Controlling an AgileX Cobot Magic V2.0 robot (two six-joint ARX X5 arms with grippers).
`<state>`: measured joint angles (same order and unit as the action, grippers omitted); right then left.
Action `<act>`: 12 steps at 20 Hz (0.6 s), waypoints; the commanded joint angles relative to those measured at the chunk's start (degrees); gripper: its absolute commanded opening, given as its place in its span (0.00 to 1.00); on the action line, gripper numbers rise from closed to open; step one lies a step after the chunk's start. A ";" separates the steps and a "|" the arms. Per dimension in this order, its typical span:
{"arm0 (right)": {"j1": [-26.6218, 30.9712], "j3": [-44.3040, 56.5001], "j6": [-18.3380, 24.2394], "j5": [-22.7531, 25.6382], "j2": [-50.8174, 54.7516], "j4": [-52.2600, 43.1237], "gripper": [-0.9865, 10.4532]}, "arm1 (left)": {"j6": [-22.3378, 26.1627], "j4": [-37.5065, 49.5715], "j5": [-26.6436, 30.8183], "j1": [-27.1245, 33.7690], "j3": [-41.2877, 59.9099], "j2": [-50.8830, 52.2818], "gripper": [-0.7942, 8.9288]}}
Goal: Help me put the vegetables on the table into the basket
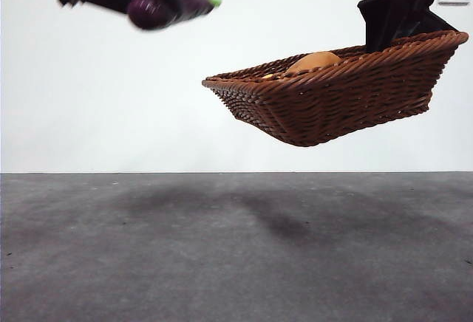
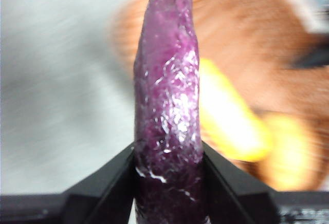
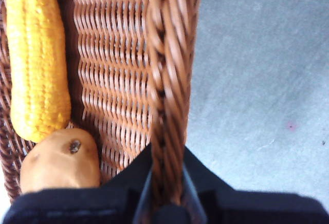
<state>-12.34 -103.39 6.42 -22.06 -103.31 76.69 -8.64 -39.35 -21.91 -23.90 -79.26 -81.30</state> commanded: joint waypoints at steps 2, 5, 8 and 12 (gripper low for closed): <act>-0.28 0.17 -0.81 -0.94 0.07 -0.22 0.08 | -3.85 0.07 3.21 -5.55 0.46 -0.87 0.07; -0.87 0.17 -1.29 -1.20 0.07 -0.26 0.08 | -13.18 3.72 4.37 -9.16 0.46 -3.30 0.08; -2.40 0.17 -1.36 -1.14 0.07 -0.20 0.08 | -19.71 11.39 2.08 -10.84 0.46 -6.27 0.08; -4.26 0.17 -1.49 -1.11 0.07 -0.24 0.08 | -25.88 12.61 1.81 -11.32 0.46 -9.53 0.24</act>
<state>-16.40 -103.39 5.32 -22.33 -103.31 76.69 -31.97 -26.87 -19.99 -35.05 -79.26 -90.30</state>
